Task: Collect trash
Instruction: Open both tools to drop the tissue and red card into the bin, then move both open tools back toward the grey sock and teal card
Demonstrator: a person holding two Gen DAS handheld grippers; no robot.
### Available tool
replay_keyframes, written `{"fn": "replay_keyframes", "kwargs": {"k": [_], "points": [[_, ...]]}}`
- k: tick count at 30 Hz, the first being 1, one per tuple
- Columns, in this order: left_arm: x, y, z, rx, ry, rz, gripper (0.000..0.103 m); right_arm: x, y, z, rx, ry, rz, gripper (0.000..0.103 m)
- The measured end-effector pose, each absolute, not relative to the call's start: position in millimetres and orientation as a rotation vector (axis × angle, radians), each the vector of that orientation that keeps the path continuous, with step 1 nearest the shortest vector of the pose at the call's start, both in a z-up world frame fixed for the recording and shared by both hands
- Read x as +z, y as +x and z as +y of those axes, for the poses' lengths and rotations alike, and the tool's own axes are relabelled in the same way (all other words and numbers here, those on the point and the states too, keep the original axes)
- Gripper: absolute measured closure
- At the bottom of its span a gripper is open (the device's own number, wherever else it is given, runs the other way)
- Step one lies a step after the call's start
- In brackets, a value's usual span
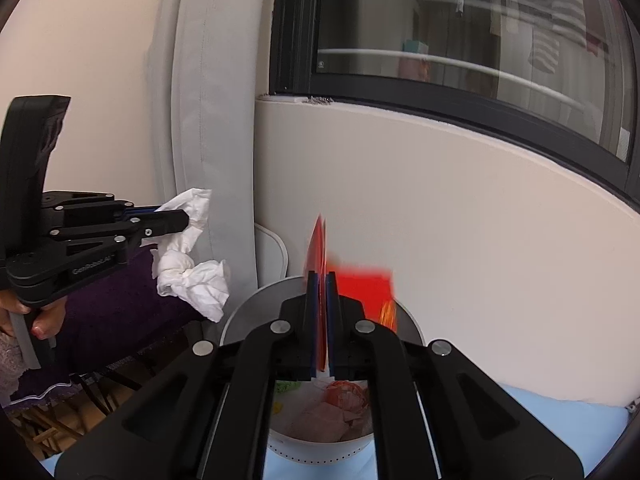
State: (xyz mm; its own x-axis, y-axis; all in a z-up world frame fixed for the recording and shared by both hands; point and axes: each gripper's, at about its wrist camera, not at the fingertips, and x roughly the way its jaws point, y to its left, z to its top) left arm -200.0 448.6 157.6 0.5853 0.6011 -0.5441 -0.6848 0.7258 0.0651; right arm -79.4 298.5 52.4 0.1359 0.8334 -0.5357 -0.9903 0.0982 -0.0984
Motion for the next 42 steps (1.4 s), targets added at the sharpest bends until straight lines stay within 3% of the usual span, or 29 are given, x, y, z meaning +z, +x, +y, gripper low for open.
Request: {"fn": "replay_keyframes", "kwargs": {"k": [5, 9, 16, 26, 30, 31, 32, 34, 42], "points": [[152, -195, 445, 0.752, -0.164, 0.594, 0.099, 44, -69, 301, 1.393, -0.486, 0.421, 0.099], [143, -188, 441, 0.749, -0.188, 0.642, 0.099, 41, -65, 305, 1.382, -0.493, 0.438, 0.090], [129, -180, 431, 0.741, -0.235, 0.700, 0.099, 37, -56, 308, 1.363, -0.502, 0.467, 0.084], [121, -156, 421, 0.708, -0.247, 0.720, 0.099, 31, -39, 303, 1.324, -0.503, 0.500, 0.083], [115, -147, 419, 0.713, -0.234, 0.728, 0.091, 31, -34, 299, 1.312, -0.503, 0.497, 0.083], [113, -145, 420, 0.712, -0.239, 0.735, 0.079, 31, -34, 298, 1.310, -0.504, 0.495, 0.083], [111, -144, 421, 0.717, -0.247, 0.739, 0.055, 30, -33, 297, 1.310, -0.504, 0.495, 0.083], [110, -147, 420, 0.735, -0.257, 0.722, 0.032, 31, -33, 296, 1.309, -0.505, 0.492, 0.083], [115, -155, 405, 0.740, -0.232, 0.716, 0.032, 27, -34, 295, 1.303, -0.506, 0.508, 0.083]]}}
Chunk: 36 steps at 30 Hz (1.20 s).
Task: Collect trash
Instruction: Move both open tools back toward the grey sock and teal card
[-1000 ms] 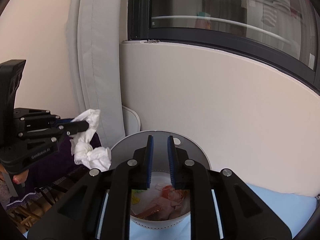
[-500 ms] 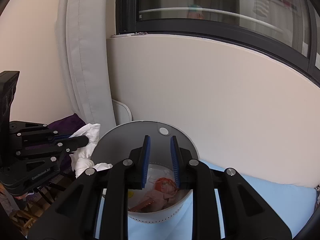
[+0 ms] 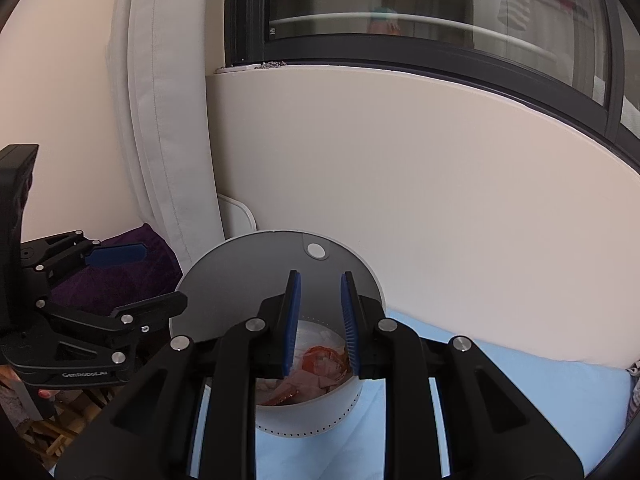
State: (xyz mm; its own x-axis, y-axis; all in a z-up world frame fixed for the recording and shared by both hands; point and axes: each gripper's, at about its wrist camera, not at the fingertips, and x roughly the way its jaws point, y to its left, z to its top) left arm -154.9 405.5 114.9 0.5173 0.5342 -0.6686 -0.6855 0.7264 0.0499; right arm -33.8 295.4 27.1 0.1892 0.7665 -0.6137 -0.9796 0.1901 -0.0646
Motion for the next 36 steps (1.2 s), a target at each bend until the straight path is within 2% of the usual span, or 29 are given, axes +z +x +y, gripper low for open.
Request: {"fn": "replay_keyframes", "kwargs": {"k": [2, 4, 8, 10, 12, 20, 25, 36], "points": [[114, -159, 401, 0.737, -0.236, 0.717, 0.032, 25, -35, 295, 1.302, -0.509, 0.510, 0.083], [111, -163, 397, 0.735, -0.244, 0.722, 0.032, 24, -36, 294, 1.300, -0.511, 0.514, 0.072], [106, -171, 390, 0.742, -0.245, 0.734, 0.032, 22, -38, 289, 1.294, -0.507, 0.514, 0.064], [104, -175, 385, 0.743, -0.251, 0.736, 0.032, 21, -38, 287, 1.292, -0.503, 0.517, 0.056], [103, -179, 380, 0.744, -0.255, 0.736, 0.032, 21, -39, 283, 1.289, -0.497, 0.515, 0.052], [97, -180, 345, 0.712, -0.239, 0.730, 0.032, 18, -36, 257, 1.249, -0.464, 0.537, 0.043], [92, -165, 314, 0.647, -0.195, 0.737, 0.029, 15, -28, 220, 1.181, -0.429, 0.548, 0.032], [79, -95, 224, 0.406, -0.080, 0.736, 0.028, 2, -1, 95, 0.858, -0.390, 0.531, 0.025]]}}
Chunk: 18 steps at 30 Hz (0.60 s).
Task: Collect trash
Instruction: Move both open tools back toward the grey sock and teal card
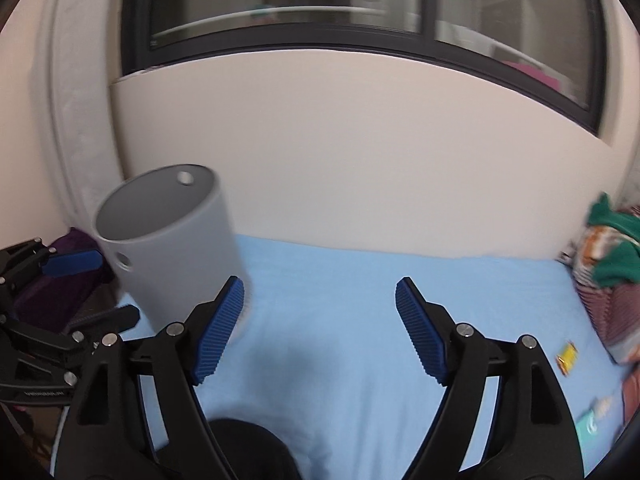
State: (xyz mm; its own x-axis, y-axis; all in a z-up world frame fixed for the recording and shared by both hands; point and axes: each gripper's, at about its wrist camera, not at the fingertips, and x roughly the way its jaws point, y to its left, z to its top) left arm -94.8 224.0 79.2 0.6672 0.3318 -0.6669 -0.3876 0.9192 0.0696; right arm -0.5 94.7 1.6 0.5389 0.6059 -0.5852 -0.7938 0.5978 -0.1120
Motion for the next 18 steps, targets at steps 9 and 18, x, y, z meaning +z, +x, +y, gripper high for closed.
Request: {"fn": "replay_keyframes", "kwargs": {"k": [9, 18], "points": [[62, -23, 128, 0.140, -0.018, 0.729, 0.028, -11, 29, -27, 0.541, -0.328, 0.547, 0.025], [40, 35, 41, -0.083, 0.028, 0.756, 0.028, -28, 55, -147, 0.330, -0.234, 0.586, 0.025]]}}
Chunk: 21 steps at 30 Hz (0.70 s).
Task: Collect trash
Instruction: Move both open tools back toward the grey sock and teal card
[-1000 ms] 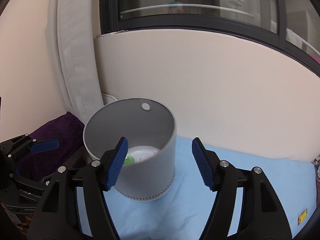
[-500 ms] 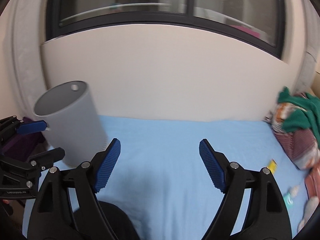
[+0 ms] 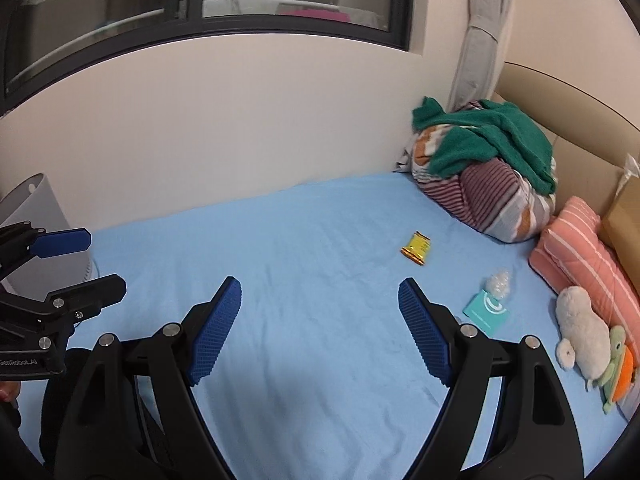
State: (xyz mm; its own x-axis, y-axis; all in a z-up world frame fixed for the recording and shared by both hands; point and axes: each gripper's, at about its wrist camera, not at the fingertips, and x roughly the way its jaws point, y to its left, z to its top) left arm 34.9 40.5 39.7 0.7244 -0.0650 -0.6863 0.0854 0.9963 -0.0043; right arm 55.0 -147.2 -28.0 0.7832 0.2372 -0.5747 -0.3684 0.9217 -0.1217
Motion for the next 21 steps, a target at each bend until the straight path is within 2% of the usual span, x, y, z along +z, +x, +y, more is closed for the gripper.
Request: {"fn": "replay_keyframes", "kwargs": {"k": [10, 21], "points": [[9, 82, -28, -0.210, 0.059, 0.801, 0.028, -61, 84, -255, 0.186, -0.146, 0.622, 0.025], [-22, 126, -91, -0.305, 0.069, 0.847, 0.028, -88, 116, -322, 0.091, -0.105, 0.643, 0.025]]}}
